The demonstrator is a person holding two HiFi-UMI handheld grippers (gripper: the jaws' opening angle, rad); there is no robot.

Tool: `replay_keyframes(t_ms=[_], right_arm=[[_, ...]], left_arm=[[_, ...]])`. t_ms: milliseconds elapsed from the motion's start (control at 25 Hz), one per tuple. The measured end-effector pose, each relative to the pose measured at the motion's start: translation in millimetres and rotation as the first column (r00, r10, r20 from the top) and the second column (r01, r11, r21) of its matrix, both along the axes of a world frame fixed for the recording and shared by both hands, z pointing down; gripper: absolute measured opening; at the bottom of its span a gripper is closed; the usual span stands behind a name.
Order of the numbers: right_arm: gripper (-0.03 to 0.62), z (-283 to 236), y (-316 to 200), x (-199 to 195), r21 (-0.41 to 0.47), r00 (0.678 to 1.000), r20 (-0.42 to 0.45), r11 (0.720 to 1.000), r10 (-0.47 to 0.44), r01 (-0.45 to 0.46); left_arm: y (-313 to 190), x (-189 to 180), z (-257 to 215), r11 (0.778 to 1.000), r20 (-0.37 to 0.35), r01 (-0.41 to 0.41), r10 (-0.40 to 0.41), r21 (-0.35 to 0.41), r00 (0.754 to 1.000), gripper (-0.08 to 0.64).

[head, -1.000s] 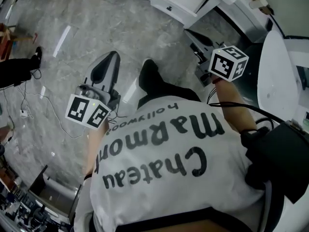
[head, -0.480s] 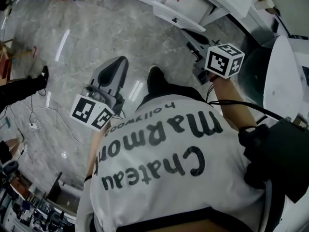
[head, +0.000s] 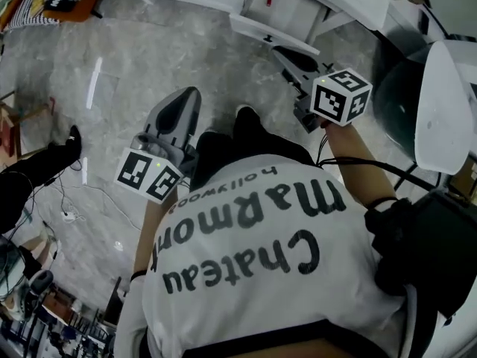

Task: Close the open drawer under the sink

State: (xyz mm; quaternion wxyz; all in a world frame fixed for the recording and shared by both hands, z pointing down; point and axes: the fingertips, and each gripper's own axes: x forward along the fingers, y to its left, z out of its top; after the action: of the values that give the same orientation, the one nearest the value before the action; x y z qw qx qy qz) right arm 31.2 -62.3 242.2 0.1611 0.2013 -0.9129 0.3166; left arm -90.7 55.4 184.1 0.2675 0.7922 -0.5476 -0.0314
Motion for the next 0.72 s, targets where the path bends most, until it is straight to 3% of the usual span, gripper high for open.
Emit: replay_keyframes(t_ms=[120, 280, 480, 640, 720], right_arm=[[0.014, 23, -1, -5, 0.022, 0.997, -0.068, 1.000, 0.021, -0.020], [0.015, 69, -5, -4, 0.055, 0.977, -0.178, 0.993, 0.116, -0.107], [0.015, 136, -10, -3, 0.039, 0.948, -0.197, 0.969, 0.248, -0.245], [0.016, 186, -11, 1, 0.034, 0.924, -0.201, 0.945, 0.325, -0.325], [0.085, 205, -12, -2, 0.045, 0.920, -0.205, 0.942, 0.334, -0.332]], left_arm=[[-9, 3, 18, 0.998, 0.015, -0.055, 0.055, -0.010, 0.998, 0.008], [-11, 8, 56, 0.985, -0.033, -0.162, 0.161, -0.060, 0.986, 0.008], [-17, 4, 118, 0.955, -0.067, -0.272, 0.266, -0.119, 0.962, 0.008], [-27, -8, 163, 0.959, -0.051, -0.266, 0.262, -0.098, 0.964, 0.008], [-30, -15, 185, 0.963, 0.000, -0.260, 0.260, -0.068, 0.966, 0.008]])
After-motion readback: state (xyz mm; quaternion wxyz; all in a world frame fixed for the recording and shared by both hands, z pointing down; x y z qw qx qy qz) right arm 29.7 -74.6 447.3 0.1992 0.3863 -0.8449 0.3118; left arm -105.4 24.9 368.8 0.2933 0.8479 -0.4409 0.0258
